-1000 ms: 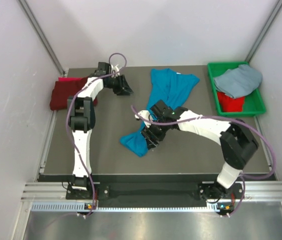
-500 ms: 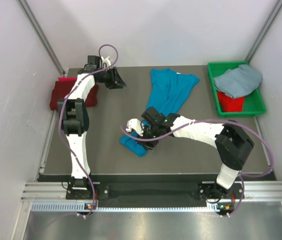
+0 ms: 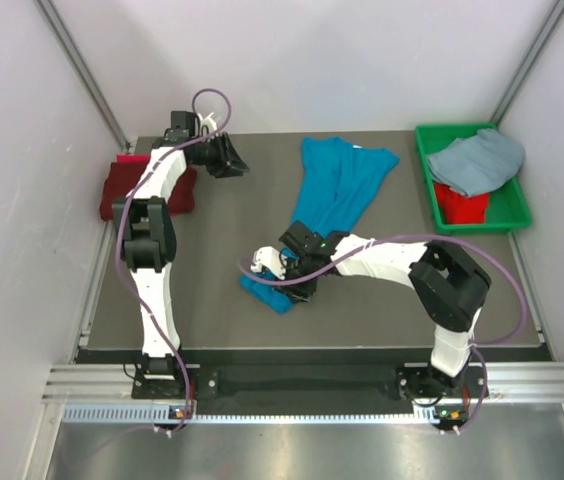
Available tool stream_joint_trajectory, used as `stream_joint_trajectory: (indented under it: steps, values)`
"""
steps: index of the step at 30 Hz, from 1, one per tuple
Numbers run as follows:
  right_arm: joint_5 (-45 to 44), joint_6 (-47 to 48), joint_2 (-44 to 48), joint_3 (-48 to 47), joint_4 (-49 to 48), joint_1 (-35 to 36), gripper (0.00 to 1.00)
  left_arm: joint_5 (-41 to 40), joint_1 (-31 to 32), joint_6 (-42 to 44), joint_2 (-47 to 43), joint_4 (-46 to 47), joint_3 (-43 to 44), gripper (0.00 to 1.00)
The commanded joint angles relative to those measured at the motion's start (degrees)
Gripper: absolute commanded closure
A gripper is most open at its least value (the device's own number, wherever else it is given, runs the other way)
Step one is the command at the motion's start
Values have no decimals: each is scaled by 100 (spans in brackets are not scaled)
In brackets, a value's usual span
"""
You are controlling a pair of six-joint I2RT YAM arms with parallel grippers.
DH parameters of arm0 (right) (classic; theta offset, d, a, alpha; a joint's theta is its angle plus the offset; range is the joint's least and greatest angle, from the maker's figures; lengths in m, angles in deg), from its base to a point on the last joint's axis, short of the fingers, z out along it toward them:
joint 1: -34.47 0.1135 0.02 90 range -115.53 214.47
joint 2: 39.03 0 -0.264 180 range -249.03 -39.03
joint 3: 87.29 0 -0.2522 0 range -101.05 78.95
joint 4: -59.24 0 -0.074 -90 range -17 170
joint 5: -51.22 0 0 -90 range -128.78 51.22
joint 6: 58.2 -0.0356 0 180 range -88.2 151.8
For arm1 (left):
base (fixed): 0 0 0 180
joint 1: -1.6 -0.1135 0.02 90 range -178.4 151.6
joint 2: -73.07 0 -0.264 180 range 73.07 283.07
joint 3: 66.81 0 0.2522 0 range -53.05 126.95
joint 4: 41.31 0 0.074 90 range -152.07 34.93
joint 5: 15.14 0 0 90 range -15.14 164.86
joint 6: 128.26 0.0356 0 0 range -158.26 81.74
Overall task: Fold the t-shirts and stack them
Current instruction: Fold the tshirt
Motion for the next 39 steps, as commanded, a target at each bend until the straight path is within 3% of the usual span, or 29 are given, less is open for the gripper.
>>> stream_joint_trajectory:
  steps: [1,10,15,19,21,25,28,39]
  values:
    - [215,147,-56,50,-171,42,62,74,-40,-58,-269,154,34,59]
    - [224,208,-39,261,-145,34,92,39,-40,-58,-286,172,34,59]
    - [197,243,110,463,-127,-19,100,39,-40,-75,-268,189,25,59]
    - [162,270,373,622,-21,-203,100,48,-40,-84,-277,198,25,59]
    - [13,156,549,639,-144,-265,91,56,-40,-93,-286,207,25,59]
    - [-84,156,647,473,-311,-344,62,65,-40,-102,-268,225,8,59]
    - [-145,208,603,341,-390,-336,53,74,-31,-119,-277,225,-1,59]
    - [-84,182,59,-81,-496,-327,49,39,-40,-67,-330,181,-28,59]
